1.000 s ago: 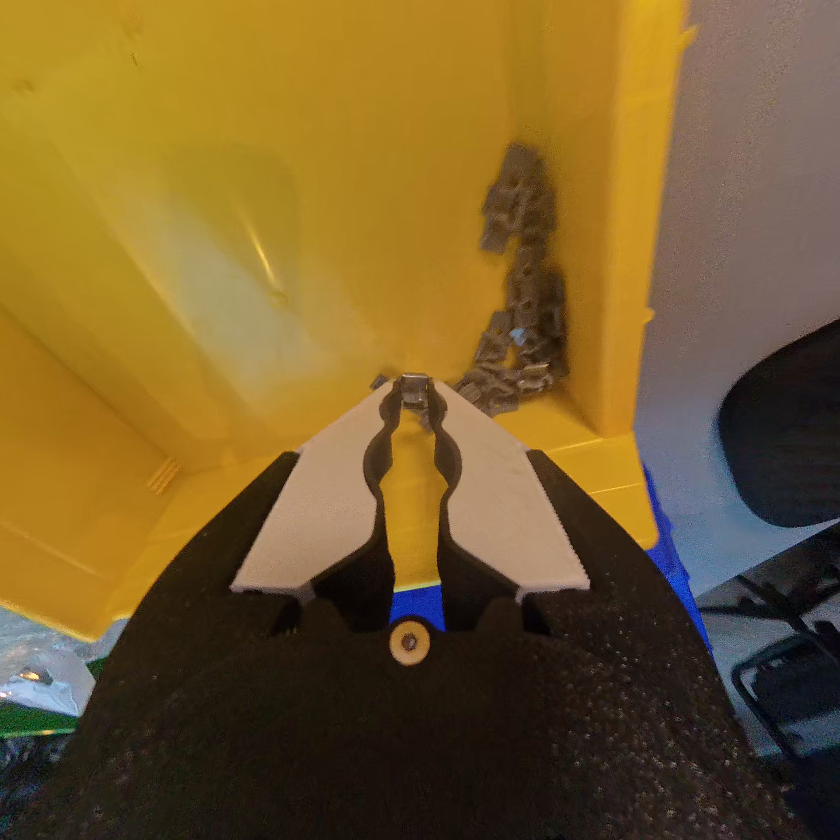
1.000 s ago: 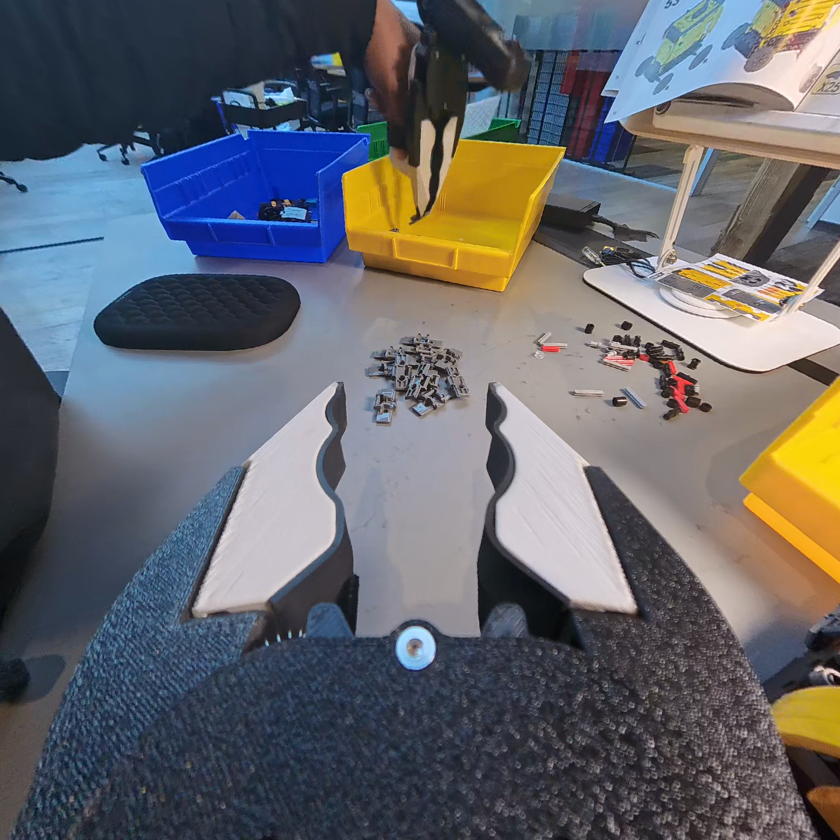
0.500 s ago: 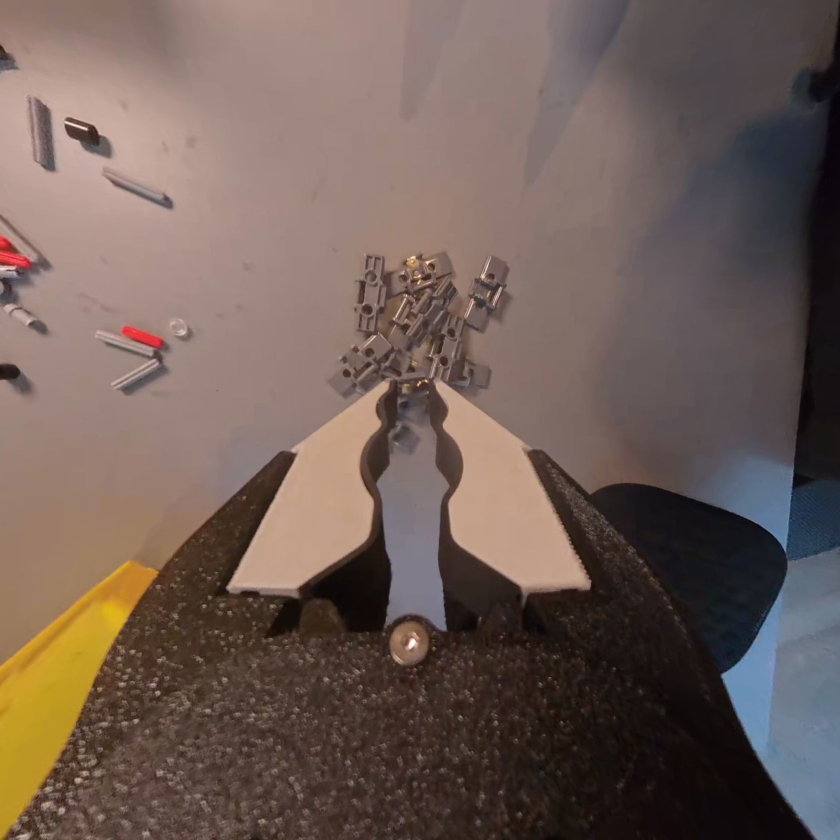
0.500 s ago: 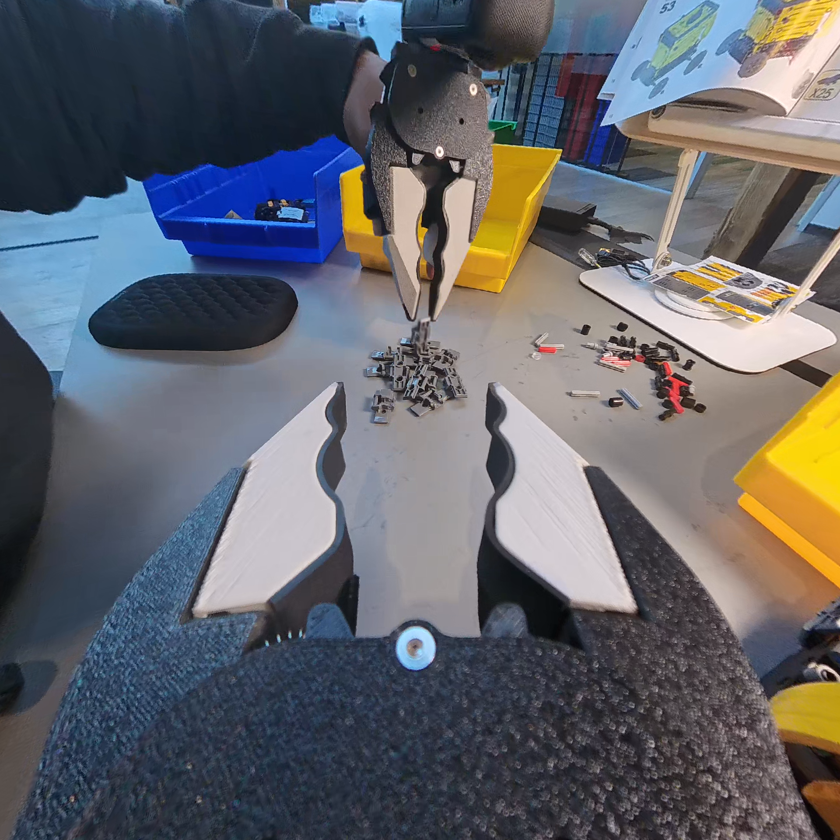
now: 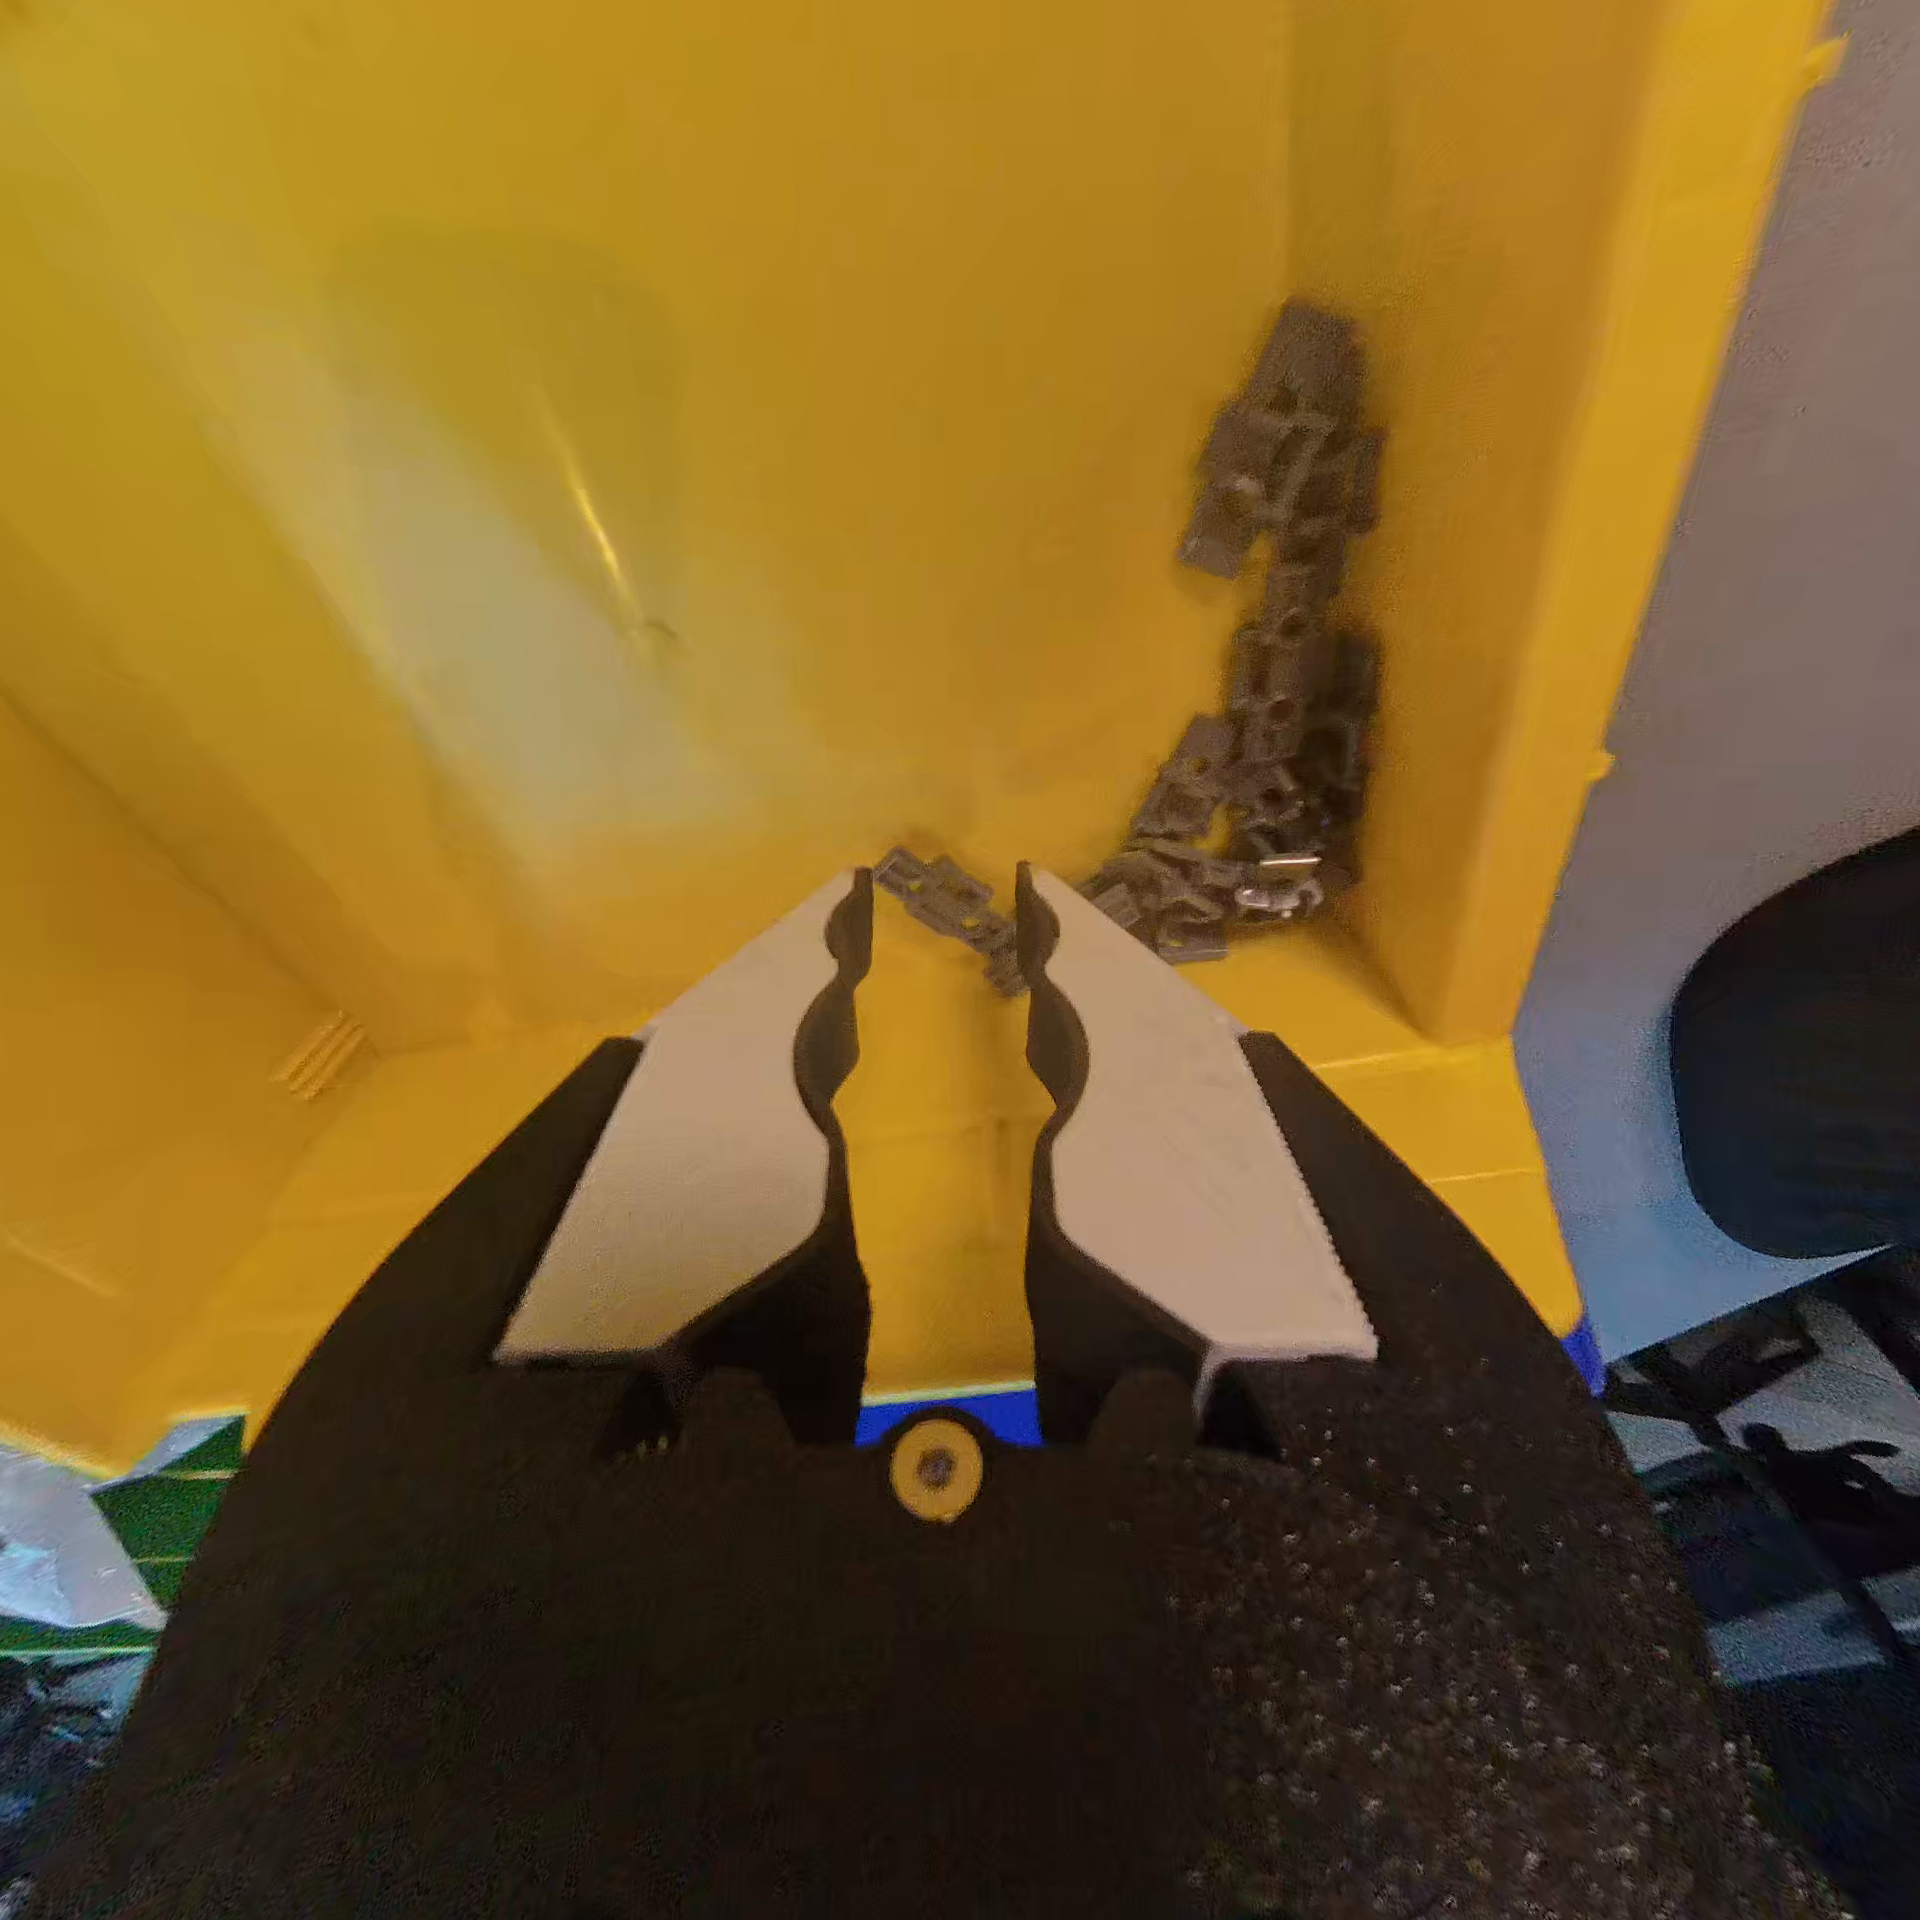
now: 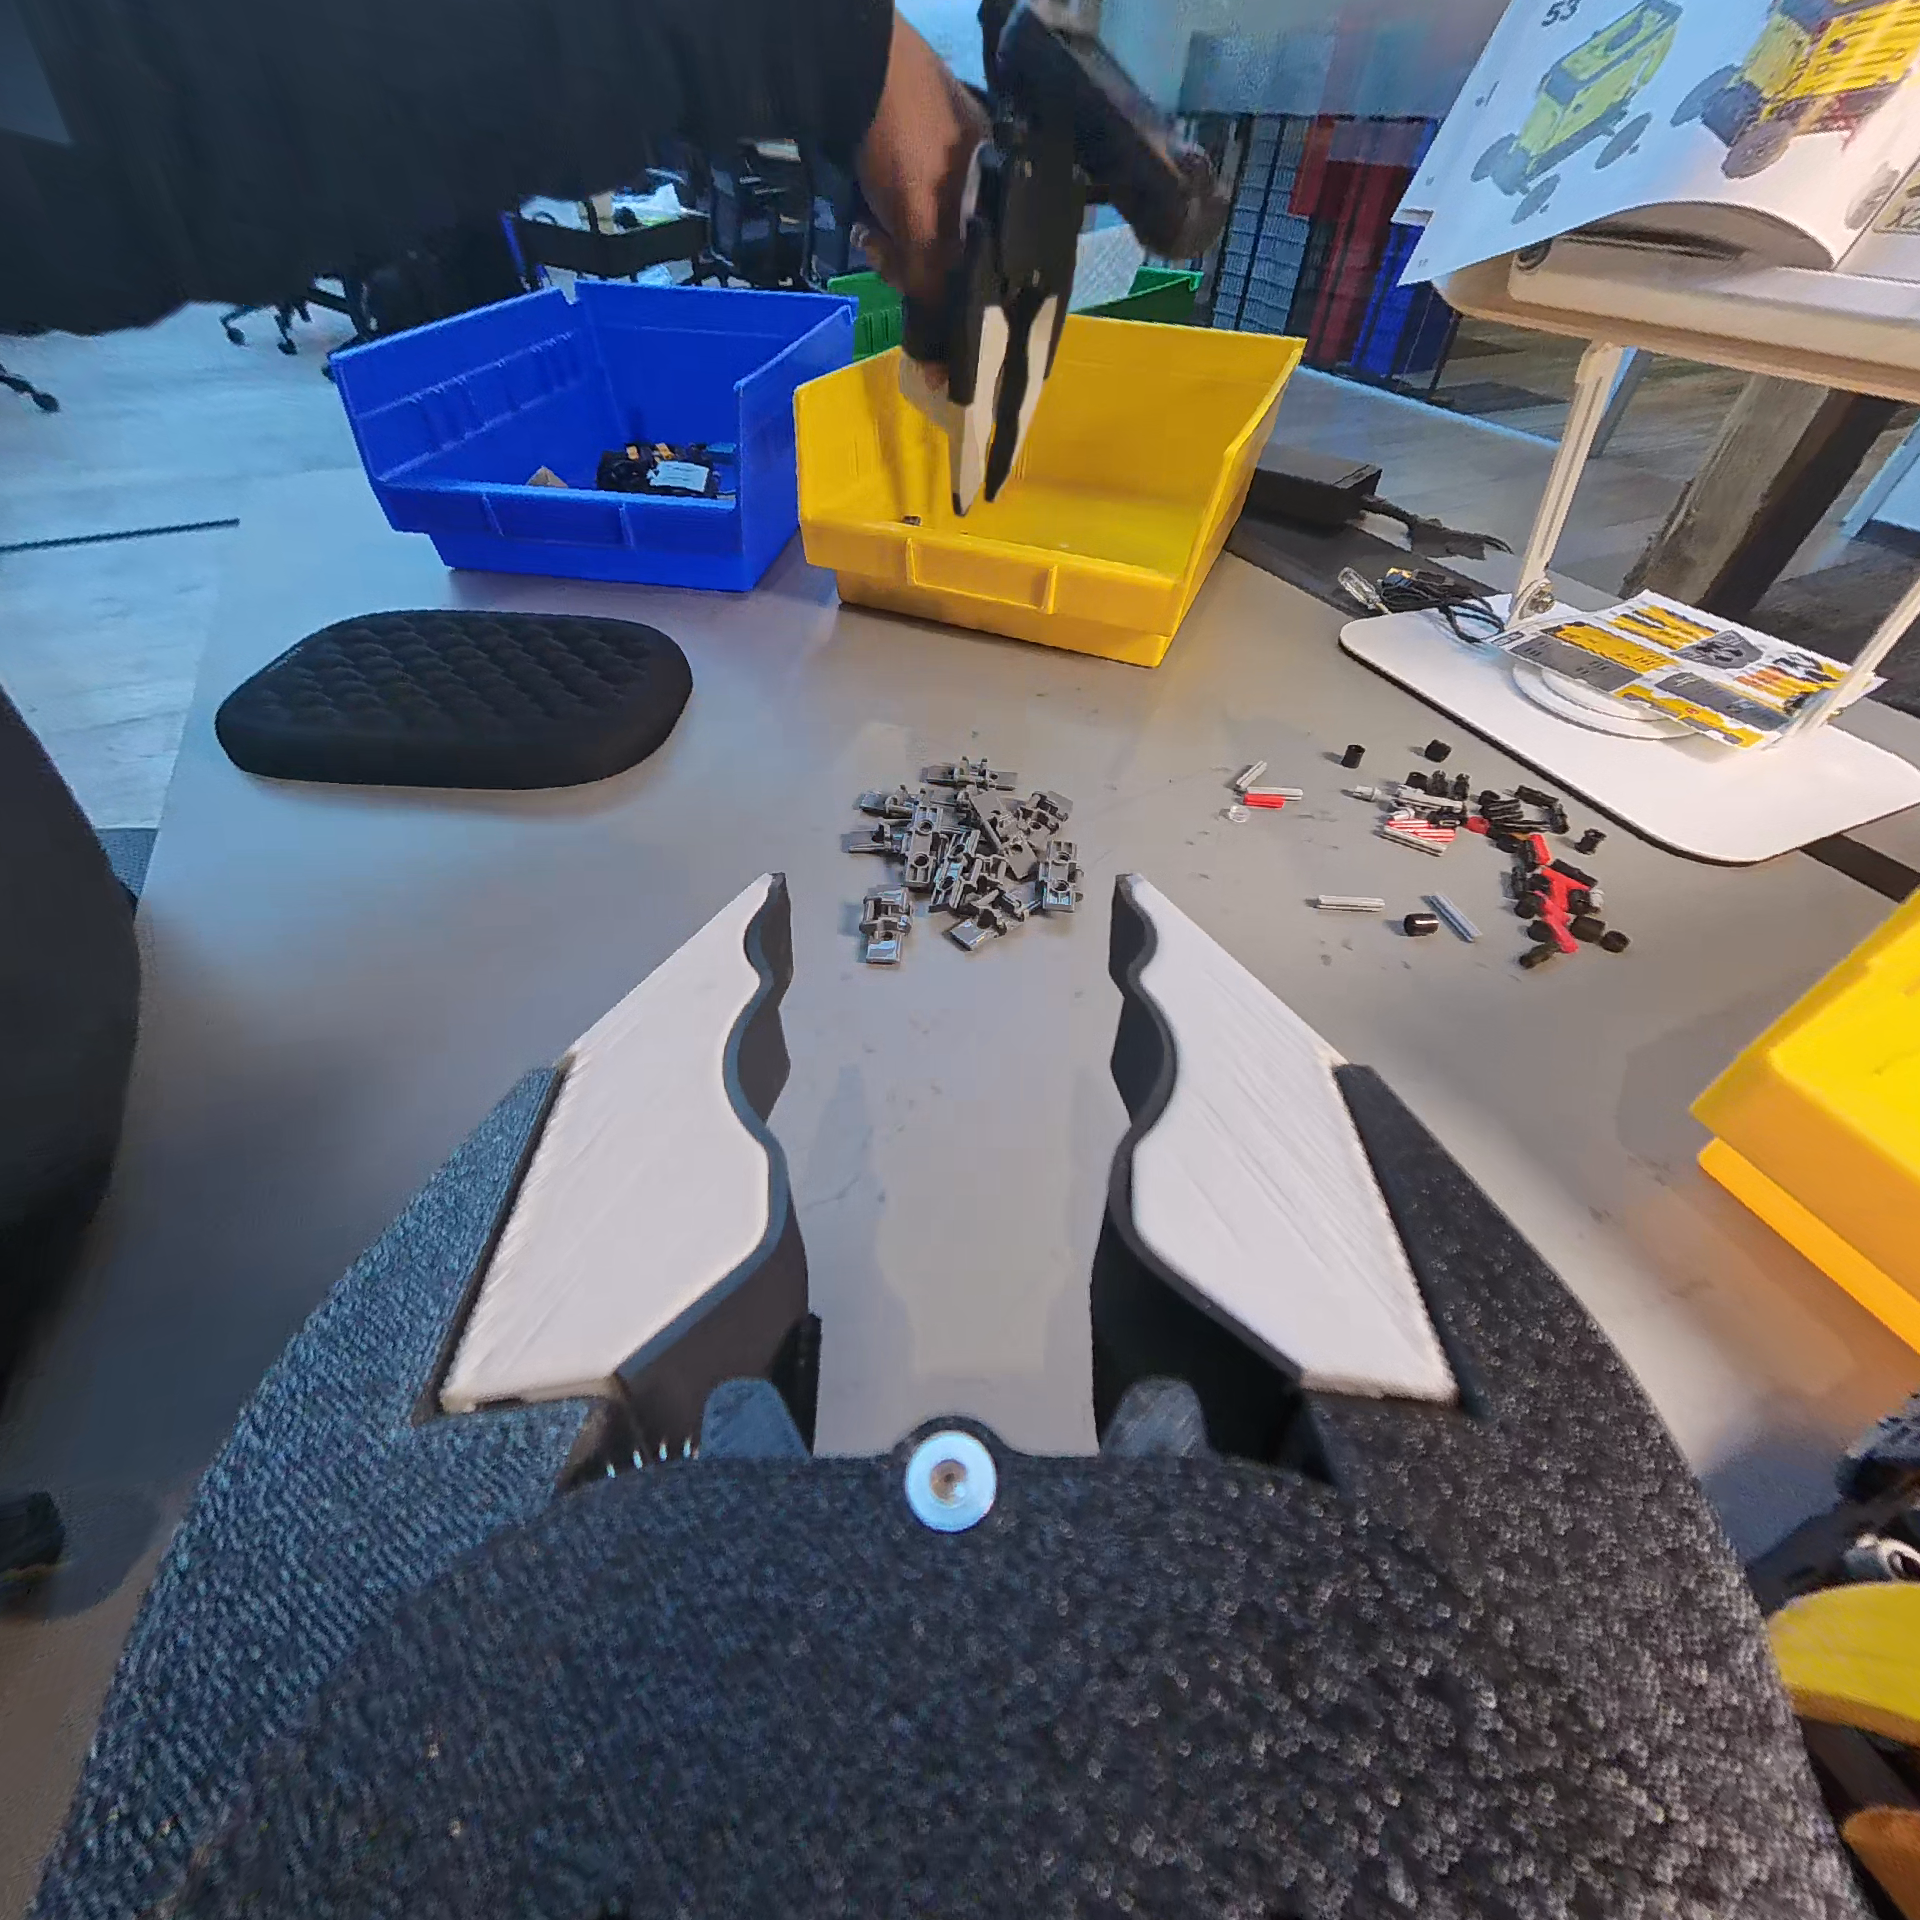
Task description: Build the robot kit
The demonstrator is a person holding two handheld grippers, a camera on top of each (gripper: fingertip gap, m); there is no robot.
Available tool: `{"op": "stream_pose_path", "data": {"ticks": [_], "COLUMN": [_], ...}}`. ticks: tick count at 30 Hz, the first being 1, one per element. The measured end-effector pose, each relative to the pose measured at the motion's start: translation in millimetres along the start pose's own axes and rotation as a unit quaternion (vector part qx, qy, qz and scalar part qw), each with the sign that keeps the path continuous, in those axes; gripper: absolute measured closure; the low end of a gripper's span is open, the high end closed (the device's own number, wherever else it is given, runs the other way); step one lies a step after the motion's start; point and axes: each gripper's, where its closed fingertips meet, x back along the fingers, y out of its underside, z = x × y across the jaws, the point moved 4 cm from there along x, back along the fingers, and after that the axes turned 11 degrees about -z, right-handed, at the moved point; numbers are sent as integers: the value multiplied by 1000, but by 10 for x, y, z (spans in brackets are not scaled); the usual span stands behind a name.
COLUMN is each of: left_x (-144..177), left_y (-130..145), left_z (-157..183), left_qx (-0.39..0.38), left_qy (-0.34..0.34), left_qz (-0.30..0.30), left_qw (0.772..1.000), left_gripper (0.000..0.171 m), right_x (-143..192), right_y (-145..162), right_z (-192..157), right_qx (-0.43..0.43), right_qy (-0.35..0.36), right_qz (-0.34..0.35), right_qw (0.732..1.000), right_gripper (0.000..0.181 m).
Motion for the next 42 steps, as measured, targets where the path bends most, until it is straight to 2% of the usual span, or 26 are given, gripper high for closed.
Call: {"op": "stream_pose_path", "data": {"ticks": [2,6,8,9,12,14,16,18,20,22,25,30,33,36,39,42], "left_x": [-168,-339,-326,-327,-223,21,363,667,835,885,834,570,536,676,805,733], "left_y": [61,77,68,69,20,-130,-337,-530,-705,-892,-1194,-1427,-1353,-1182,-958,-661], "left_z": [-56,-113,-124,-92,-54,37,280,668,1069,1445,1816,2134,2088,1899,1458,791], "left_qx": [26,56,54,46,14,-8,-48,-107,-166,-211,-234,-249,-246,-230,-182,-109], "left_qy": [31,52,54,63,33,4,-15,-20,-22,-5,1,38,38,12,-41,-97], "left_qz": [-23,-59,-65,-71,-63,-6,76,151,202,244,306,351,346,346,319,237], "left_qw": [999,995,995,994,997,1000,996,983,965,947,923,902,905,910,929,960], "left_gripper": [142,146,156,157,159,159,159,159,158,158,158,154,149,151,152,150], "right_x": [1,-4,-3,-1,6,5,-3,-7,-3,-4,3,13,5,1,1,-1], "right_y": [1,6,6,5,1,3,6,10,7,8,5,1,5,6,4,4], "right_z": [10,22,27,29,32,32,30,30,32,33,34,44,40,32,28,24], "right_qx": [-4,-9,-11,-12,-13,-14,-13,-14,-14,-14,-12,-16,-16,-13,-11,-10], "right_qy": [-1,-1,-1,-1,-1,-2,-3,-4,-3,-3,1,3,0,-1,-1,-1], "right_qz": [1,0,0,1,4,3,1,-1,0,0,2,5,3,1,2,1], "right_qw": [1000,1000,1000,1000,1000,1000,1000,1000,1000,1000,1000,1000,1000,1000,1000,1000], "right_gripper": [119,119,119,119,119,119,119,119,119,119,119,119,119,119,119,119]}}
